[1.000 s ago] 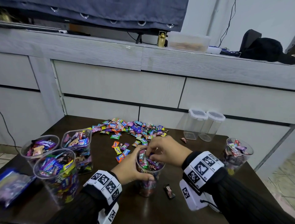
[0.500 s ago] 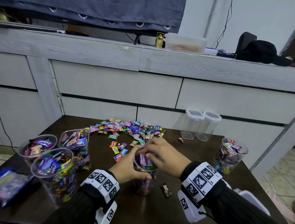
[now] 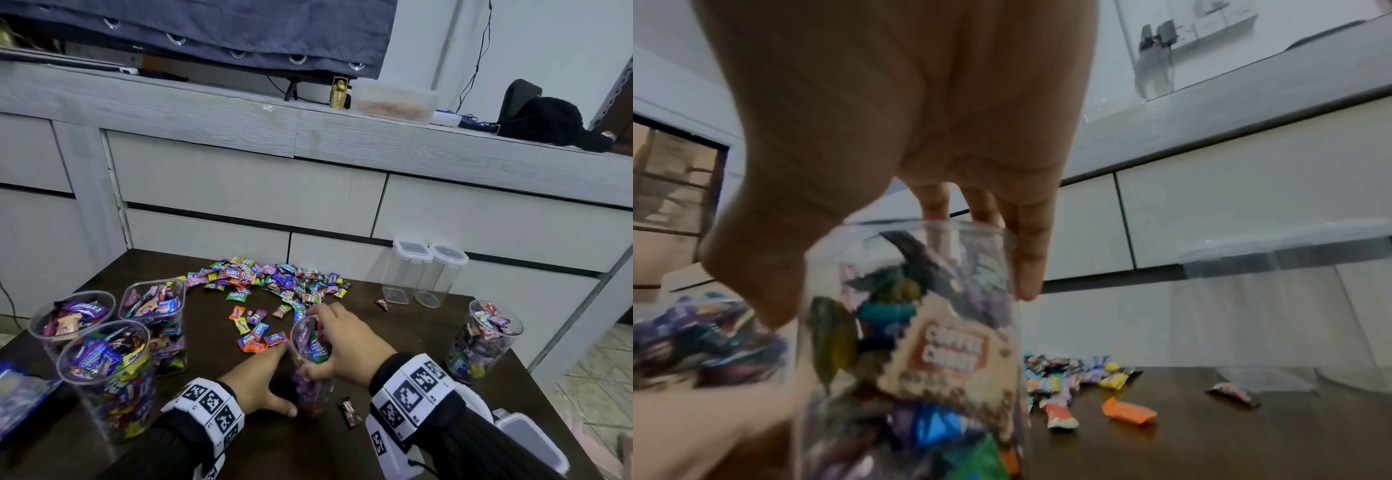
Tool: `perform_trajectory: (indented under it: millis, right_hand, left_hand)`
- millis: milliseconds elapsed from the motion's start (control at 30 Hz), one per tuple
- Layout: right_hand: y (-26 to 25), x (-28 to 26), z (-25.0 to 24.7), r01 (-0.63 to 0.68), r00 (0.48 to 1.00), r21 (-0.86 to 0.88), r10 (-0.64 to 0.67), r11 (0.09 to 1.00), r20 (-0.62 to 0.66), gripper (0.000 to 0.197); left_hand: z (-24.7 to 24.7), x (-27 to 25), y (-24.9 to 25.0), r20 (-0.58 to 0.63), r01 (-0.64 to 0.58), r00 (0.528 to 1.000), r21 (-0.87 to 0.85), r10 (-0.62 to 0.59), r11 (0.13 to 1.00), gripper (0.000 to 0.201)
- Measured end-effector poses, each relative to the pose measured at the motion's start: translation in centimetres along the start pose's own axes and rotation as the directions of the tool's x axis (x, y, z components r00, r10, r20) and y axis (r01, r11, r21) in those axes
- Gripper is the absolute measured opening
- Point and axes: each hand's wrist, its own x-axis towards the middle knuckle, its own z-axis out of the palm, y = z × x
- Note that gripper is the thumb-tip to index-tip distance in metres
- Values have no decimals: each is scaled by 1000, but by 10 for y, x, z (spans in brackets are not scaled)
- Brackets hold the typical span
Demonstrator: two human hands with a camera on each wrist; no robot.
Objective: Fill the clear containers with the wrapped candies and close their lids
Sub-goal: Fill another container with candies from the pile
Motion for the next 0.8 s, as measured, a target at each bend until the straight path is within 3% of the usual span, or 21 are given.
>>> perform_trajectory:
  millis: [100,233,400,467,567,667,800]
  right_hand:
    - [19,2,-14,-132,990,-72,134,989,32,87]
    - [59,4,-36,-296,952,-284,305,912,-12,82]
    - [111,13,-63,-500,853,-304,521,811,-14,80]
    - [129,18,-69,-558,814,-353,578,751,-58,70]
    - [156,25,-72,-662,739,-345,655,665,-155,37]
    - [182,32,-72,-714,688,-326,706,619,-168,20]
    - [200,44,-74,-762,647,-201,742,616,-176,47]
  left_hand:
    - [1,-4,-8,23,97,994,283,-108,954,78]
    - [6,-5,-12,62,95,989,423,-134,901,62]
    - [5,-2,-12,74,71,989,505,-125,860,60]
    - [5,-1,-13,80,67,989,515,-126,854,60]
    - [4,-1,-13,80,65,989,523,-125,850,60]
    - [3,1,-14,76,59,991,515,-114,855,58]
    - [1,4,-11,66,73,991,494,-121,866,51]
